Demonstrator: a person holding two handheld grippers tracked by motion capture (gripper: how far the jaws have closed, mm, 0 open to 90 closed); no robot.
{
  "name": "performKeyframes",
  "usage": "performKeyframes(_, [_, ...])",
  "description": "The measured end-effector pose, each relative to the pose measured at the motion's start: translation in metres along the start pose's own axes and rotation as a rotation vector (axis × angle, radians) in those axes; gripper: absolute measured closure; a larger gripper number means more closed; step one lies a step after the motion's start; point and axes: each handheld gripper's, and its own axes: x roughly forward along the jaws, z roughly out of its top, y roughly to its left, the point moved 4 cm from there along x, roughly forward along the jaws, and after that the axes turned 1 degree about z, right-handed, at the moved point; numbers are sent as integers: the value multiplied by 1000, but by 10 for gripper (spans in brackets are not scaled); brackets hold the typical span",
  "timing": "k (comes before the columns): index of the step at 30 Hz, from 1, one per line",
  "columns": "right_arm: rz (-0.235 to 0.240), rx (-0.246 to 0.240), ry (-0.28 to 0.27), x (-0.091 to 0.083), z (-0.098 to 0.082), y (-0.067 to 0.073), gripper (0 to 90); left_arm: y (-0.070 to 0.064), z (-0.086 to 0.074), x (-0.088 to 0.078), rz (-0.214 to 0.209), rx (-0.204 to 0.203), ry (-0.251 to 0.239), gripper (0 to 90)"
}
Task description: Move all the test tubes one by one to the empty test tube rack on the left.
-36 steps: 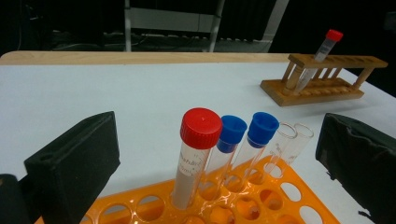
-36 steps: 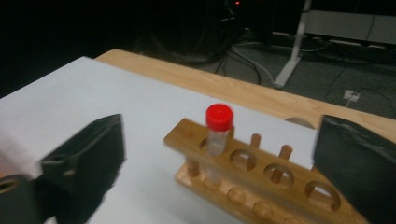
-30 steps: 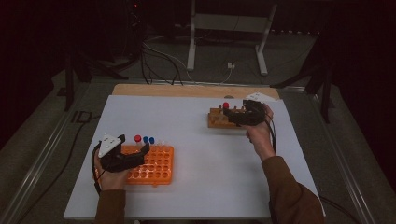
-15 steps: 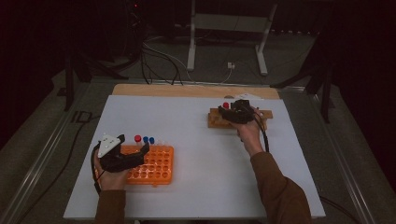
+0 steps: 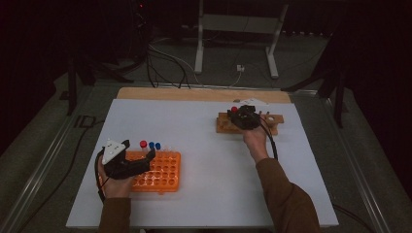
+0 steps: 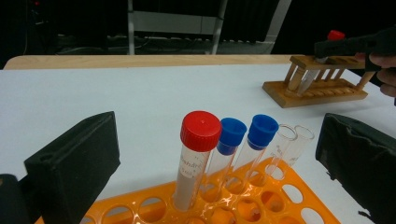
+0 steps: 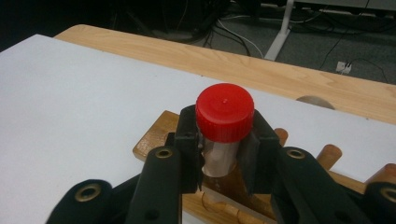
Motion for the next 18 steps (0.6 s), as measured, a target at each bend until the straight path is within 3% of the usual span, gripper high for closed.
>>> performKeyframes(6, [6, 3, -52, -12, 9, -1, 742, 0, 2, -2, 6, 2, -14, 6])
performKeyframes(13, [15, 4, -140, -37, 28, -3, 742, 2, 10, -9, 10, -10, -56, 6])
performKeyframes(18, [54, -32, -157, -60, 33, 3, 742, -4, 19, -14, 0, 0, -87, 7])
